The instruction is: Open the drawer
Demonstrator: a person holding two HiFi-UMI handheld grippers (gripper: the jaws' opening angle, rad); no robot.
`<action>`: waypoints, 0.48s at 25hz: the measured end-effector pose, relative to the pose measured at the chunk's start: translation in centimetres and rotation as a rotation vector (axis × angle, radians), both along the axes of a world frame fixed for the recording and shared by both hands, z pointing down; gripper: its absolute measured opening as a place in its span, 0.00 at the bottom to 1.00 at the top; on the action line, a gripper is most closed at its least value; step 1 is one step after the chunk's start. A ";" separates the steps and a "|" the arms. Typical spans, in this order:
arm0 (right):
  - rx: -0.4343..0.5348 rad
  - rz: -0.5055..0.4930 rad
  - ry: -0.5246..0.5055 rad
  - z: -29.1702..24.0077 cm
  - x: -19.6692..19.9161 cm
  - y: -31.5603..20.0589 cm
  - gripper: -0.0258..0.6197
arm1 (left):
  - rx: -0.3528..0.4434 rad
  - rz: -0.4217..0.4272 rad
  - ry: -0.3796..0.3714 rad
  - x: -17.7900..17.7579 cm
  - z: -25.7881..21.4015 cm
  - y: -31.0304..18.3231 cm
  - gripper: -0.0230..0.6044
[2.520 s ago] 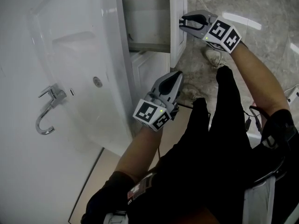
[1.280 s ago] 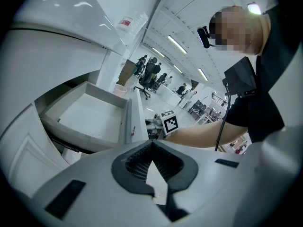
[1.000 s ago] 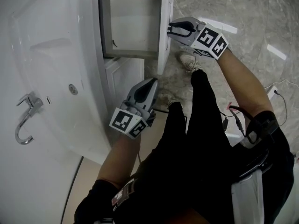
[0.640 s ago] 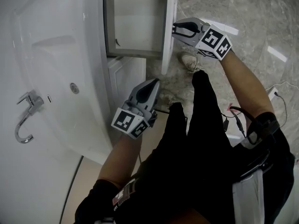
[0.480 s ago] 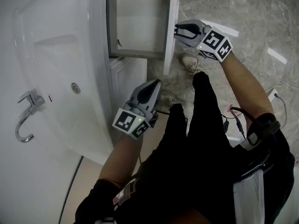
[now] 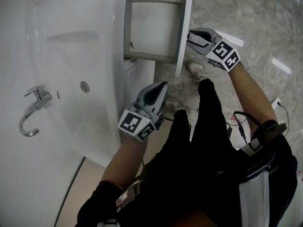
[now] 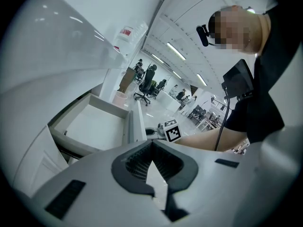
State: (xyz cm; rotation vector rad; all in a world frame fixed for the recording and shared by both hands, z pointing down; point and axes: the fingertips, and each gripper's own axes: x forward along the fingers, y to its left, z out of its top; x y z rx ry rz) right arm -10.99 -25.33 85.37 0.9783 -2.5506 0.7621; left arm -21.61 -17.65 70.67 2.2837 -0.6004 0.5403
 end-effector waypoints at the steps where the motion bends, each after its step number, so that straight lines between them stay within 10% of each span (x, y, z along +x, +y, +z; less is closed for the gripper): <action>1: 0.000 0.009 0.008 -0.4 0.3 0.0 0.27 | 0.006 -0.004 0.004 -0.1 -0.5 -0.3 0.03; 12: 0.062 0.145 0.053 -11.5 4.9 -2.8 0.27 | 0.121 -0.026 0.079 -0.2 -10.3 -4.2 0.03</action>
